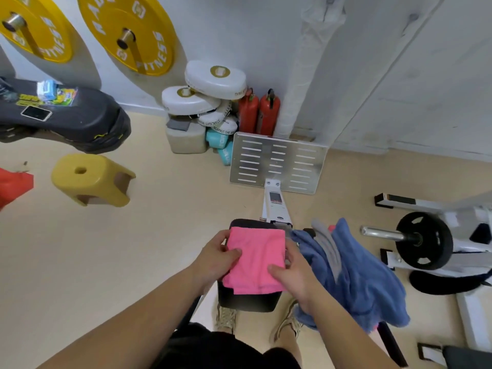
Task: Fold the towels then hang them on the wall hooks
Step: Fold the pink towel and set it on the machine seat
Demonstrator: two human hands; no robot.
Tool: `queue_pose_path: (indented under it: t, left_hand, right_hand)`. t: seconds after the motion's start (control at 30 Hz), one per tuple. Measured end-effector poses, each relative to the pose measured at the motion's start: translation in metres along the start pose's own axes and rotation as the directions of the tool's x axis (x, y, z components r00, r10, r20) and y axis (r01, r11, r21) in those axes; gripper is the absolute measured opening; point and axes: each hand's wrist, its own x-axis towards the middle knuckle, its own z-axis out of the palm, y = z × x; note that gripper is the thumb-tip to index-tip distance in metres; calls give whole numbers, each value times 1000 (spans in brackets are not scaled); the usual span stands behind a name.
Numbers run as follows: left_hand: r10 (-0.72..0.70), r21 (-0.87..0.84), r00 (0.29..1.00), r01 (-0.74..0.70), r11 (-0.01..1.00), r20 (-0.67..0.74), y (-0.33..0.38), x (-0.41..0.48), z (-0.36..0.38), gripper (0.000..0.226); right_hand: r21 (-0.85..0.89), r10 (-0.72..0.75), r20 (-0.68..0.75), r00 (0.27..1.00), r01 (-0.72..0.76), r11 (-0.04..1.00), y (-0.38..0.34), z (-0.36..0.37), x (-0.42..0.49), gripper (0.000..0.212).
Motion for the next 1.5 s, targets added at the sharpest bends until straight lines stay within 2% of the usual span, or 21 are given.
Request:
queue_pose_path:
  t: [0.1,0.23,0.33,0.43,0.53,0.6,0.67,0.73,0.8,0.9,0.97,1.0,1.07,1.17,1.37,1.5]
  left_hand:
    - [-7,20,1000,7,1000,-10,-7,12,1,62]
    - [29,272,994,0,962,-102,-23,21,-2,64]
    - [6,322,993,31,946,-114,-34,21,-8,54]
    - [14,184,993,8,983,-119,-41,24,-10,48]
    - [11,58,999,-9,998,-36,-38,25,3,49]
    - [30,95,999,-28,995,-29,-40,28,11,46]
    - [53,208,994,-32,978,-96,-44,31,10,41]
    - [93,386,984,-26,922,-155,-49,30,4,41]
    - [186,590,973,-71,804,-136,-52,26,-1,49]
    - [395,829,917,-260,496,52,-48,22,-1,59]
    - [420,850,874,-401,342,244,-44,25,5,61]
    - [368,854,874,-431,291,316,-43,26,8,61]
    - [247,878,895,-424,221,370,-41,30,10,64]
    - [236,907,917,-369,202,320,-43,34,8,71]
    - [280,911,928,-319,262,245,-55,31,7,69]
    - [275,918,934,-302,258,230,-62,30,8,67]
  right_hand:
    - [-95,-62,-127,990,50,994,15,10,8,76]
    - [-295,-53,-137,989,10,956,34,20,17,88]
    - [-336,-47,-156,987,-8,942,36,21,24,81]
    - [-314,-26,-137,990,-18,949,34,20,25,72]
    - [-274,-19,-201,979,-38,961,40,12,18,70]
    - [-283,-26,-225,974,-40,958,45,5,12,67]
    - [-363,-65,-179,982,-4,932,51,3,7,62]
    - [-508,-108,-137,985,23,861,54,3,5,66]
    - [-677,-141,-99,985,37,735,56,5,5,78]
    - [-838,-156,31,987,111,535,55,9,8,84]
    - [-843,-145,50,988,119,525,54,10,12,84]
    - [-836,-136,53,989,118,535,54,9,14,86]
    - [-800,-137,62,989,131,585,53,4,16,90]
    - [-728,-159,72,985,161,667,59,-8,15,92]
    - [-761,-167,125,978,203,616,65,-6,29,90]
    - [-783,-148,160,976,217,583,67,-6,38,92]
